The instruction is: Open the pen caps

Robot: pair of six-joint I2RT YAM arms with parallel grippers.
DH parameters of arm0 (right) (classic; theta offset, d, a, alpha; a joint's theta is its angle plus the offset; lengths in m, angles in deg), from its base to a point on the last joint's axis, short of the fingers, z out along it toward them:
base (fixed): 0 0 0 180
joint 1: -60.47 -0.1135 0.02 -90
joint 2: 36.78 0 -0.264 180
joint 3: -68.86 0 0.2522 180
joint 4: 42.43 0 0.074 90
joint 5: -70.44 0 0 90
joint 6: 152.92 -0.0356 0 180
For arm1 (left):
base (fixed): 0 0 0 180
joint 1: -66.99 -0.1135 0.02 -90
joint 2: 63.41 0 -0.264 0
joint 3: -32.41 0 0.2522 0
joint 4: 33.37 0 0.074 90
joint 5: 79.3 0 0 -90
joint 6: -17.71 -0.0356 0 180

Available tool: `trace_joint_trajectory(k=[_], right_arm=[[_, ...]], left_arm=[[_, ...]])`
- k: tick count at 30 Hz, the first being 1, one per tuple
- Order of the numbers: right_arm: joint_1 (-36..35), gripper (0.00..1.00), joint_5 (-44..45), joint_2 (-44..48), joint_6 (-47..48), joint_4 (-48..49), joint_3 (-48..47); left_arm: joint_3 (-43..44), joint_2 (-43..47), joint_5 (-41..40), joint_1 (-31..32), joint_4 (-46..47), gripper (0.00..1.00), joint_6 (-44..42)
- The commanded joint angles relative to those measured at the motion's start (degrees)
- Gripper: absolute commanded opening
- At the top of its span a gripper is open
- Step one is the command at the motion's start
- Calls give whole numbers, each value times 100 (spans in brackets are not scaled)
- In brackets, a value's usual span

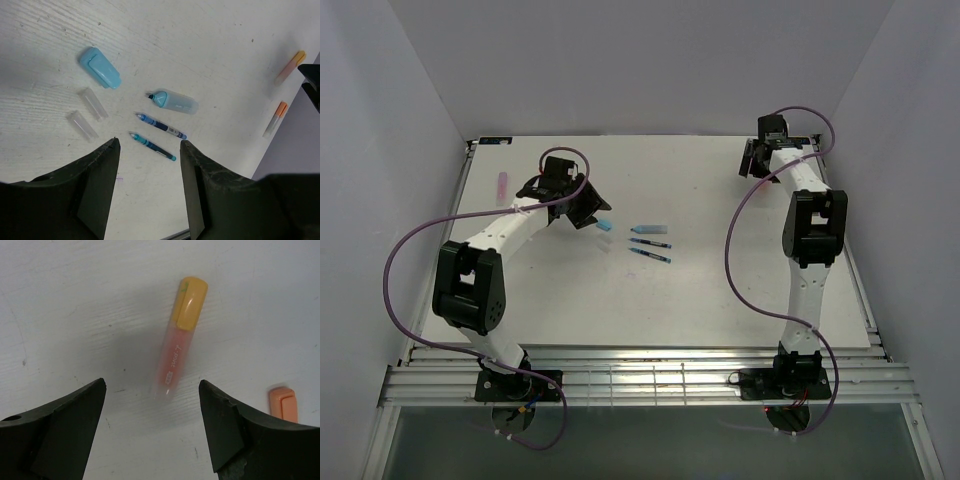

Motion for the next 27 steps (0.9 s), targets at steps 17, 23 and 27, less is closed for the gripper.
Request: trace_joint_trajectory(k=[17,23,27], right_arm=[[243,77,-216,-411,-484,77,-136],[428,66,-436,-604,-362,95,-162],[428,60,-480,-727,-291,25,-170]], left_arm=[[78,51,448,15,10,62,-263],[175,-63,492,15,-87,61,-272],[307,-125,492,15,-113,62,-211]])
